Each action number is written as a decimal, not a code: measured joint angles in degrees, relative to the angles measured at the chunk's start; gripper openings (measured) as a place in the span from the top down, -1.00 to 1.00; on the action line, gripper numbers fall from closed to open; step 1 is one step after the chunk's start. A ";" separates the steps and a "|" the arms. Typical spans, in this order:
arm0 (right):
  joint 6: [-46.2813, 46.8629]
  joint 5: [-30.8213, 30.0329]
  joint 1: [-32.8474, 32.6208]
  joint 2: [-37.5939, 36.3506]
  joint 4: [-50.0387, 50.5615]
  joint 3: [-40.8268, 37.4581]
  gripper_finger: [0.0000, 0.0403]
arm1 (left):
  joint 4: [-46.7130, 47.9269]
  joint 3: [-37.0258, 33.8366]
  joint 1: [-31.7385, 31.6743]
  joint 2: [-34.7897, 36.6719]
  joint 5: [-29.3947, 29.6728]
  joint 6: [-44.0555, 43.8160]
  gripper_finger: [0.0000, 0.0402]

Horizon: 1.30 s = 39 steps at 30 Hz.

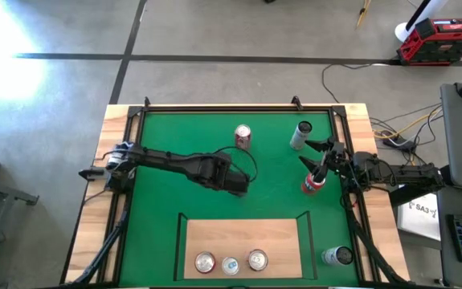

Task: Place canned beverage on shelf
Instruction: Put the blue soda can on the shelf

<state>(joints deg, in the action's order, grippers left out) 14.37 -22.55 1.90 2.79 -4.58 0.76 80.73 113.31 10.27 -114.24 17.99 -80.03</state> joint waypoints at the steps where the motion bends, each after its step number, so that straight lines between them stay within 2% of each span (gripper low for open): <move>1: 0.00 0.00 0.00 0.00 0.00 -0.01 -0.89 | 0.99 0.06 0.40 0.00 0.72 -1.36 -0.51; 5: 0.00 0.00 0.02 0.00 0.00 0.01 -0.89 | 3.38 -0.60 1.23 0.07 1.30 -5.65 -0.50; 8: 0.00 0.00 0.01 0.00 0.00 0.01 -0.89 | 3.52 -0.72 0.78 0.02 2.50 -4.69 -0.47; 16: 0.00 0.00 0.01 0.00 0.00 0.01 -0.89 | -0.61 0.68 -7.20 0.11 2.01 11.13 -0.36; 22: 0.00 0.00 0.00 0.00 0.00 -0.01 -0.89 | -8.79 0.55 -15.79 0.04 -6.29 25.91 -0.29; 26: 0.00 0.00 0.02 0.00 0.00 0.01 -0.89 | -13.79 0.49 -20.59 -0.79 -10.79 31.29 -0.25; 30: 0.00 0.00 0.01 0.00 0.00 0.01 -0.89 | -16.07 0.46 -22.90 -2.13 -11.76 31.56 -0.19; 39: 0.00 0.00 0.02 0.00 0.00 0.01 -0.89 | -18.18 0.42 -23.22 -4.30 -11.31 29.37 -0.04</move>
<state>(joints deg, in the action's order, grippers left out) 14.37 -22.55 1.91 2.79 -4.58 0.78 62.55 113.73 -12.95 -118.54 6.69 -50.67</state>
